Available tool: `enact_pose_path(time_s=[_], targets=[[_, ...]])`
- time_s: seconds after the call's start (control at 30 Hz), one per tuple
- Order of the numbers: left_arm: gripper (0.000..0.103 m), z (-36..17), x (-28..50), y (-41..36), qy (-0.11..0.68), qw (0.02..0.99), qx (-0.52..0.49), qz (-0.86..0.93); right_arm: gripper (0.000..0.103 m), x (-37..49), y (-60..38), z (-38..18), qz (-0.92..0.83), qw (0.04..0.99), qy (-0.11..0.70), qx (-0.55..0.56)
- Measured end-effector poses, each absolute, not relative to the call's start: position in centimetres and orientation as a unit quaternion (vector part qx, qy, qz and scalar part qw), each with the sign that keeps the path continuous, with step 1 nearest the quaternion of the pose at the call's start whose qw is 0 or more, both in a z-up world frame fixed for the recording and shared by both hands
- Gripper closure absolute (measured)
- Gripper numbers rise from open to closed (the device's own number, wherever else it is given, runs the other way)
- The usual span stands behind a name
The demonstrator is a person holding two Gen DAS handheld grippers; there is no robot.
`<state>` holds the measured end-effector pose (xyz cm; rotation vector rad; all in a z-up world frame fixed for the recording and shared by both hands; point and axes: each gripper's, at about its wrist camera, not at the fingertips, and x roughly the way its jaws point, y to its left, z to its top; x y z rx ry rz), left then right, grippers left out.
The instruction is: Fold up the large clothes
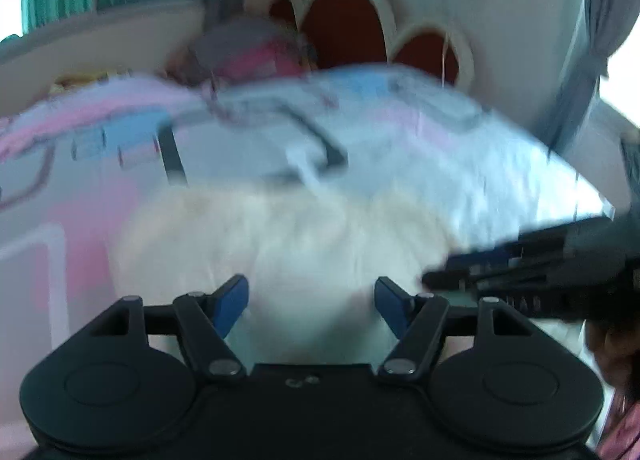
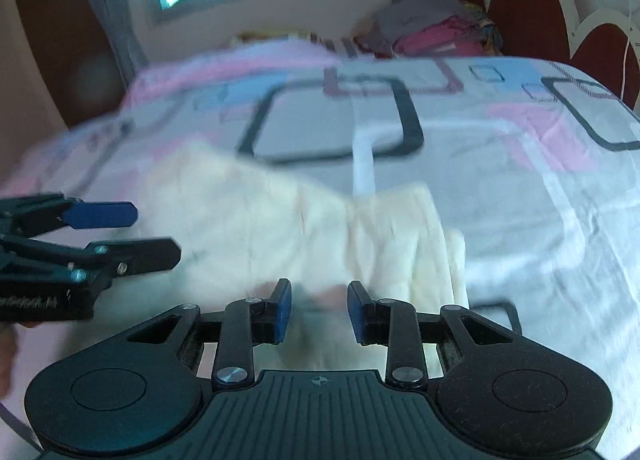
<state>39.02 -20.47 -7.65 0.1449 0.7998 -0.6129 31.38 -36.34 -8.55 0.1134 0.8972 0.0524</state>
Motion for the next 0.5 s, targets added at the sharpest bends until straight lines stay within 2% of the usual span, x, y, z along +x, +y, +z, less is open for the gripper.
enact_pose_path(time_s=[0.1,0.23,0.4,0.5], targets=[[0.033,-9.7,39.1,-21.0,0.390,0.873,0.069,-0.283,0.073,31.5,-36.4,-10.1,0.015,0.900,0.431,0.059],[0.035,-8.8,39.1,-20.6,0.400,0.871,0.058,-0.280,0.072,31.3,-37.1,-9.0,0.014,0.891,0.447,0.078],[0.037,-5.9,34.0,-18.2,0.377,0.877,0.015,-0.299,0.072,26.2,-37.0,-4.9,0.050,0.902,0.424,0.064],[0.040,-6.3,31.3,-17.5,0.391,0.871,0.006,-0.297,0.072,23.2,-36.0,-6.0,0.061,0.890,0.449,0.051]])
